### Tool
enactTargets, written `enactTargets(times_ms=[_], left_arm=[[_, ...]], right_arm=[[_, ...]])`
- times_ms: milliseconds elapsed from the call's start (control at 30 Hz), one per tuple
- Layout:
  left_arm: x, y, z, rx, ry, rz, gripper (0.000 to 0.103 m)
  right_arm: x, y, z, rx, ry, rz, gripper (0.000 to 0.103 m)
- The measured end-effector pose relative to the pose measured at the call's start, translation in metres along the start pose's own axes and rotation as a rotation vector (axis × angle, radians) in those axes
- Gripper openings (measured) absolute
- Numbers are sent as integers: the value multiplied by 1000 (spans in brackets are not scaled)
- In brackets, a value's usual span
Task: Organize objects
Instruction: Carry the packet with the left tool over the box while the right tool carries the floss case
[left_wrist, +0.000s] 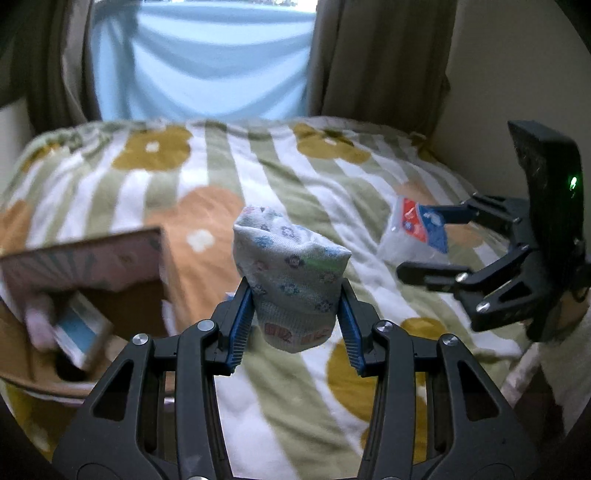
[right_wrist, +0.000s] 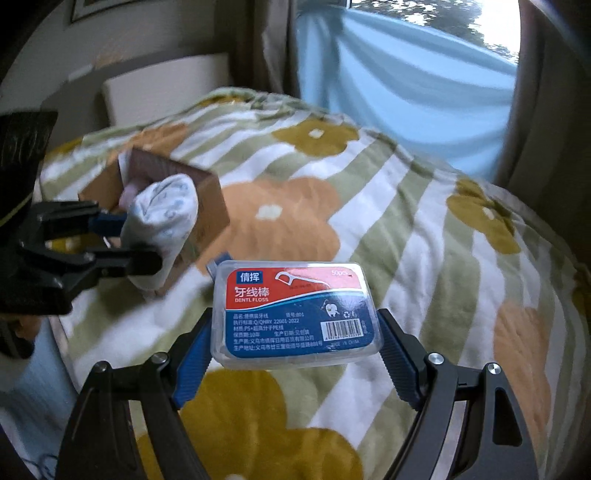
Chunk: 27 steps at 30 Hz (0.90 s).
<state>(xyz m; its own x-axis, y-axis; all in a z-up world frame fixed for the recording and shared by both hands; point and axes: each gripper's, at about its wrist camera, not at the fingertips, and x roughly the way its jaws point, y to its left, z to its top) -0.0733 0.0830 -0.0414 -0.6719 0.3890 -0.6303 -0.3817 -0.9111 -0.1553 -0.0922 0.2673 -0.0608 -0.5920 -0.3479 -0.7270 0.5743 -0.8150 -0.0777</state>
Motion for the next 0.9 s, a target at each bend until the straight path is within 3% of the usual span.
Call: enactTargets(times_ms=[133,400,700,900], left_arm=[[-24,23,22,0,-5,-3,40],[-60,92,42,-17,-14,91,40],[-79,181,25,-102,12,206,40],[-78,225,6,-152,39,236,40]], right_arm=[[-17,10,34,29,-29,-45,80],[-17,37,99,78,-79,-47,80],[27,94,147,61,-58,21,80],[58,125,159,60,-21,66,80]])
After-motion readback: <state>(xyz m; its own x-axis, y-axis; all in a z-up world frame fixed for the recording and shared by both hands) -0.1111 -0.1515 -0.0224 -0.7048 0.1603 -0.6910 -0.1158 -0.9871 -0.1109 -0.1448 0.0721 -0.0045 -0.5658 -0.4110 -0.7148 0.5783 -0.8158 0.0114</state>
